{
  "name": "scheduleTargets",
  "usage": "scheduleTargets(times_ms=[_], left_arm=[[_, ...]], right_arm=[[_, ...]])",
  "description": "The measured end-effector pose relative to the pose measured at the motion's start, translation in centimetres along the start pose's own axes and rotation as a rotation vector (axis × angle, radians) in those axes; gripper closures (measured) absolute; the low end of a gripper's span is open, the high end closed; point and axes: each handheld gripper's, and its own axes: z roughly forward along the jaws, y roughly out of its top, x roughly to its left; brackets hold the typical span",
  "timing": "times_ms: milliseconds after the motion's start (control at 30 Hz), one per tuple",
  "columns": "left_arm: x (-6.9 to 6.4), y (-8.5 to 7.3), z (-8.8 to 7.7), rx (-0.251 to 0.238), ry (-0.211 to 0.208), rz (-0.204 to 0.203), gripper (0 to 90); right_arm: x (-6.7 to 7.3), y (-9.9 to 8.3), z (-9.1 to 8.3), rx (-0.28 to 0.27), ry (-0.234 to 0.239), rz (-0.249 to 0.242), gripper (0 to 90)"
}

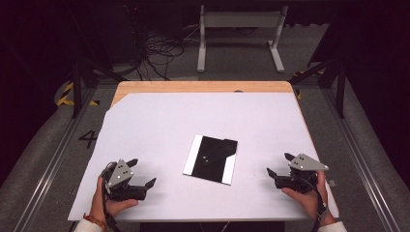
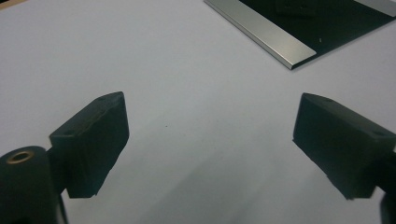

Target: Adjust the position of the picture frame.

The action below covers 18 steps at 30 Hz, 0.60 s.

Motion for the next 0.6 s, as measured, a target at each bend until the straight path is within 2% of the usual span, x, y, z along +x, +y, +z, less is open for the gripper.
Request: scheduleTargets(times_ms=[200,300,400,533,567,600], left_arm=[[-0.6,0.2,0.4,0.015,-0.029,0.028,14.0],[-0.6,0.2,0.5,0.015,-0.042,0.024,14.8],[-0.7,0.1,0.8,0.022,-0.060,0.026,16.5],[-1.0,0.2,1.1,0.039,-0.070,0.041,19.2],[-1.1,0.3,1.2,0.041,-0.069,0.041,19.2],[-1.1,0.4,1.4,0.042,-0.082,0.048,20.2]], right_arm=[[0.0,0.1,0.2,-0.003,0.010,0.006,19.4],[0.1,0.2,0.3,-0.002,0.013,0.002,21.3],[0.0,0.6,0.7,-0.017,0.034,0.013,29.5],[0.2,0.9,1.2,-0.028,0.087,0.012,51.3],[0.2,0.9,1.2,-0.028,0.087,0.012,51.3],[0.2,0.9,1.2,-0.024,0.100,0.004,58.0]])
